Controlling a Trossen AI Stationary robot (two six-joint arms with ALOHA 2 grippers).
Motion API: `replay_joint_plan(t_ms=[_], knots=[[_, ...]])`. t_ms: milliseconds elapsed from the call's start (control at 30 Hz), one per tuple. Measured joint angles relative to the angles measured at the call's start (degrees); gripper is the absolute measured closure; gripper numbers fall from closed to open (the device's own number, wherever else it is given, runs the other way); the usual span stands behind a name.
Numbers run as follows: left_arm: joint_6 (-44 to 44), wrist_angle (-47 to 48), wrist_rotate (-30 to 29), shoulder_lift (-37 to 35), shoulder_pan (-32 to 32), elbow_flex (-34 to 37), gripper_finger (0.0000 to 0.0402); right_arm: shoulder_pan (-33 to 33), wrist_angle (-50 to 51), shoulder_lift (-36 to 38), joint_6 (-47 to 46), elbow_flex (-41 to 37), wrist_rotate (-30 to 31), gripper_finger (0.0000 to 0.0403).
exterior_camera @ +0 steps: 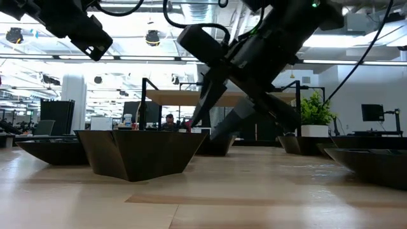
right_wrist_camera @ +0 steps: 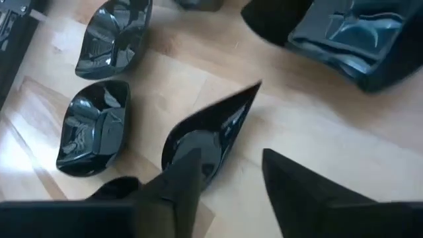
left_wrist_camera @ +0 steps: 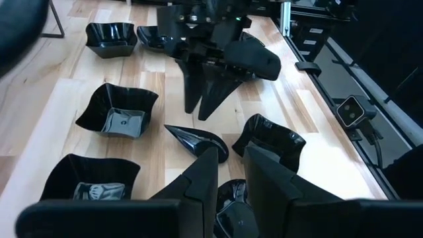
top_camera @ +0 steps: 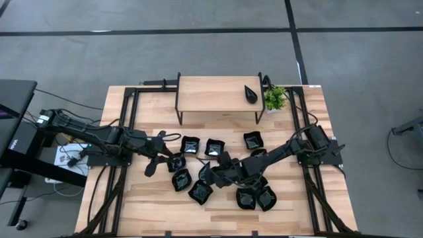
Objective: Pick & Place Mini shaped plates
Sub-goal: Stack the black drop shaped plate on top of the black drop shaped plate on the shelf
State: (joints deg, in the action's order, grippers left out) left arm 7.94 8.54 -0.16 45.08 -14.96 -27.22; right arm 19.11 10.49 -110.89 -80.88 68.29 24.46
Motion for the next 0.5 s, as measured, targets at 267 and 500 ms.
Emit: replay_joint_plan(t_ms=[267, 500], knots=[[0.18, -0.92, -0.02, 0.02, 0.0, 0.0, 0.0325, -1.24, -4.3, -4.57, -2.9, 0.56, -1.47, 0.0194], [0.22, -0.92, 0.0, -0.07, 0.0, 0.0, 0.0325, -0.71, -1.46, -6.26, -2.6, 3.54, -2.3, 0.0215]])
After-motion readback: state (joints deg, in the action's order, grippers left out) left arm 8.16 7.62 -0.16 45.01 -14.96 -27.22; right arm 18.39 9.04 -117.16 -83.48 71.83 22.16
